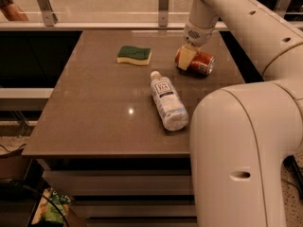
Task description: Place coke can upright
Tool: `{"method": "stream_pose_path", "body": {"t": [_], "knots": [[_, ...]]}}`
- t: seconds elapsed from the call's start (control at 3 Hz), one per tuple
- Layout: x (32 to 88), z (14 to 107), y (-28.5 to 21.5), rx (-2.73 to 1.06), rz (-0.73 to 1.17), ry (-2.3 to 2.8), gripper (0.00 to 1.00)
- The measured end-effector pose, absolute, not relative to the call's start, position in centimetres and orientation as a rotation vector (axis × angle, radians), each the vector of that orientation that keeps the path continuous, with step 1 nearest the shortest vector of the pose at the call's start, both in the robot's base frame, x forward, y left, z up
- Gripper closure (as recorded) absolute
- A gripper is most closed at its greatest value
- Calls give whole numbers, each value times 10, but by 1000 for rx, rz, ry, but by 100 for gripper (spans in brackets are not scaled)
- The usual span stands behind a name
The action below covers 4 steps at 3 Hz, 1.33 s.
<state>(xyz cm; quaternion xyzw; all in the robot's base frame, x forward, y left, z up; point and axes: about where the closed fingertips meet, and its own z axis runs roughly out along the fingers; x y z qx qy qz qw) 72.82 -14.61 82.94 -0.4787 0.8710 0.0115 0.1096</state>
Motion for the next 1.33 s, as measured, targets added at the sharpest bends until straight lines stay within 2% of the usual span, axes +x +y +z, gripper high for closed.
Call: {"method": "stream_pose_path", "body": {"t": [1.33], "knots": [[710,898,-168,-1230,129,2273,100]]}}
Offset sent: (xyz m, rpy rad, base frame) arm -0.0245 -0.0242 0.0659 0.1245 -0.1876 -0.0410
